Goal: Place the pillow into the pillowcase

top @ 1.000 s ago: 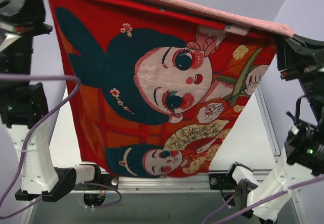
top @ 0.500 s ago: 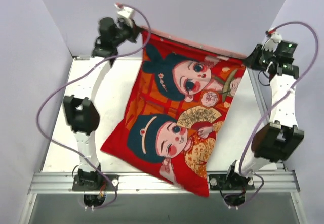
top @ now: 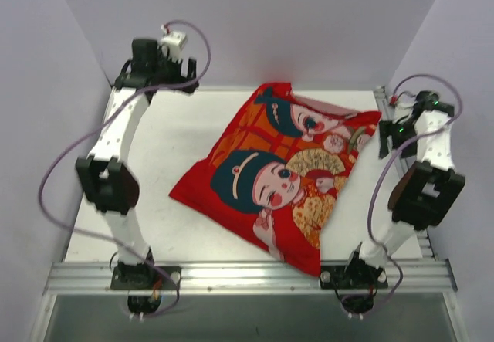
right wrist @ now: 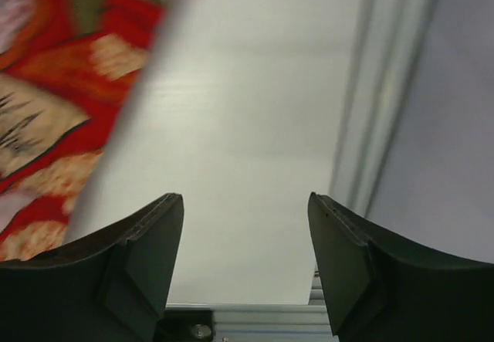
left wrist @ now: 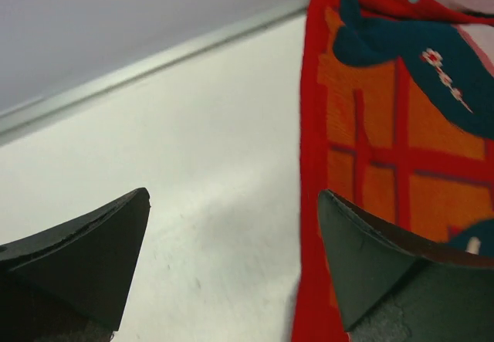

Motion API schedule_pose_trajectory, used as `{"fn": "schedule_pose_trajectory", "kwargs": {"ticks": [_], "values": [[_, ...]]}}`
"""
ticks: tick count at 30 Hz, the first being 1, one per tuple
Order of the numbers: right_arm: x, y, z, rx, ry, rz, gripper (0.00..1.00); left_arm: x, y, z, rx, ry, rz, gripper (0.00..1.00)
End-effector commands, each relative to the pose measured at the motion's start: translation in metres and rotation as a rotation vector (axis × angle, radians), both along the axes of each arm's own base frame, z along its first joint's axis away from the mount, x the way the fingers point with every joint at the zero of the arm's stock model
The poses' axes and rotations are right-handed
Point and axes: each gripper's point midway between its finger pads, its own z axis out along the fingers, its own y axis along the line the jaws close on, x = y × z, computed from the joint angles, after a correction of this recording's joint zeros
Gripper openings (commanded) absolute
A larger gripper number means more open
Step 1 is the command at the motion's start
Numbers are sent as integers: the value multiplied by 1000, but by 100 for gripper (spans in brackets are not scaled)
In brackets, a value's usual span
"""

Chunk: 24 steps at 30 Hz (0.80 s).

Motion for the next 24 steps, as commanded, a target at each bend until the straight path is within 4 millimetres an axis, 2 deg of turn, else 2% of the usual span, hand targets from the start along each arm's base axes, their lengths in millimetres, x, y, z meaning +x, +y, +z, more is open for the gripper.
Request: {"fn": "schedule_pose_trajectory", "kwargs": {"ticks": [1,2,3,4,5,6,8,9,10,12,13,14,15,16,17,18,20,21,22,24], "values": [[-22,107,33,122,-25,456,65,-84,-15,0,-53,130,-135,97],[-27,133,28,123,6,572,63,-109,-17,-4,-70,186,-161,97],[-32,147,21,133,42,650,61,-121,-15,-13,-89,234,-164,97],[-49,159,16,162,113,775,58,-135,-19,-18,-130,276,-191,97],[-63,171,8,206,167,839,56,-154,-18,-32,-167,347,-177,97],[-73,189,1,233,223,926,55,-161,-11,-37,-194,379,-154,97],[-107,209,-9,301,357,1088,51,-178,-8,-46,-253,441,-132,97],[-116,219,-15,331,409,1139,50,-180,-5,-47,-267,449,-115,97],[-130,239,-17,352,465,1223,50,-177,6,-45,-287,449,-79,98],[-134,269,-22,425,499,1276,50,-175,14,-40,-336,461,-41,97],[-138,293,-23,435,513,1340,50,-170,29,-38,-368,463,13,97],[-135,311,-21,462,512,1323,50,-169,32,-35,-391,467,20,98],[-118,336,-23,480,495,1333,50,-167,36,-31,-402,459,31,98],[-116,369,-18,530,468,1355,52,-167,39,-30,-410,460,42,97],[-109,388,-15,554,445,1353,53,-167,45,-28,-413,456,59,98],[-83,417,-8,574,374,1320,54,-168,47,-27,-412,455,61,97],[-61,458,6,674,281,1266,60,-170,55,-26,-405,453,81,97],[-37,482,7,715,234,1151,62,-171,56,-25,-406,453,80,97],[-12,501,33,741,101,1149,64,-173,59,-26,-396,451,80,97],[31,518,71,799,-82,1051,68,-179,60,-28,-384,478,74,98]]}}
